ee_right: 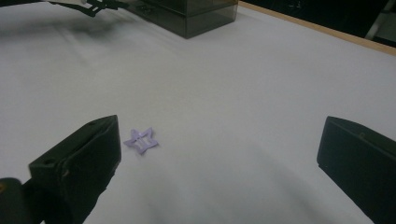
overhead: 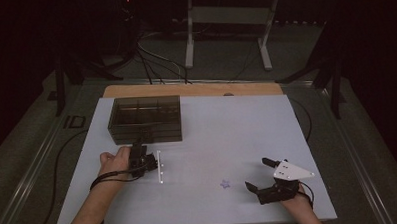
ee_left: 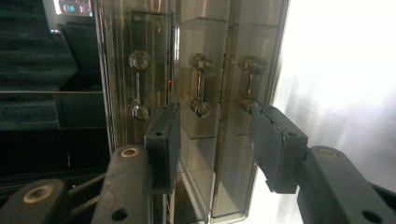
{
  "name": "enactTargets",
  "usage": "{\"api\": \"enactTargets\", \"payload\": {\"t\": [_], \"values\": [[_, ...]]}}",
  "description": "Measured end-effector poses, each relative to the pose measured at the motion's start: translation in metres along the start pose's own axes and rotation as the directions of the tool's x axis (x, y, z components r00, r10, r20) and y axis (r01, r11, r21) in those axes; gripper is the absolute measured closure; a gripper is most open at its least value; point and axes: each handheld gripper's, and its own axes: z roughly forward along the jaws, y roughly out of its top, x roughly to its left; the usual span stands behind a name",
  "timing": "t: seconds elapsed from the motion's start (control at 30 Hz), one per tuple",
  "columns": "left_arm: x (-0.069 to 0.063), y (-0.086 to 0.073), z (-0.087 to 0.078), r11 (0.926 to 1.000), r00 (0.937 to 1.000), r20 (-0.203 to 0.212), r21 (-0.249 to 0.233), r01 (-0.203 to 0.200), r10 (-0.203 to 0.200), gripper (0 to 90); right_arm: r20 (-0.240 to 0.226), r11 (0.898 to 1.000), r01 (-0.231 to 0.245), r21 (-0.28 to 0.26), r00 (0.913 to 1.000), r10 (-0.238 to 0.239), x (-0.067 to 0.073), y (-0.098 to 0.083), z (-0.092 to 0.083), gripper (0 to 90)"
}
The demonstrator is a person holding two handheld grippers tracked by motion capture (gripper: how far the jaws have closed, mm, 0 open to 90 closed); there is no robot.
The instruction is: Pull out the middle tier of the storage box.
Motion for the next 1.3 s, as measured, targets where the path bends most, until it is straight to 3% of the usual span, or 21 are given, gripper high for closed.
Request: {"api": "enactTargets", "payload": {"t": [0.63,0.9,1.07,1.2,1.3], "values": [[-0.007,0.006,0.015,0.9987,0.9981,-0.04,0.02,-0.046,0.047,62.2,-0.004,1.0,-0.002,0.0,1.0,0.002,0.0,0.0,0.0,0.1],[-0.008,0.006,0.017,0.9985,0.9971,-0.059,0.031,-0.046,0.048,64.5,-0.005,1.0,-0.001,0.002,1.0,0.001,0.0,0.0,0.0,0.1],[-0.007,0.007,0.017,0.9975,0.9948,-0.079,0.037,-0.061,0.064,71.1,-0.007,1.0,0.001,0.003,1.0,-0.001,0.0,0.0,0.0,0.1],[-0.003,0.008,0.017,0.9983,0.9955,-0.081,0.032,-0.048,0.05,79.2,-0.009,1.0,0.001,0.002,1.0,-0.001,0.0,0.0,0.0,0.1],[-0.005,0.008,0.017,0.9975,0.9937,-0.091,0.031,-0.063,0.066,79.4,-0.009,1.0,0.002,0.003,1.0,-0.002,0.0,0.0,0.001,0.1]]}}
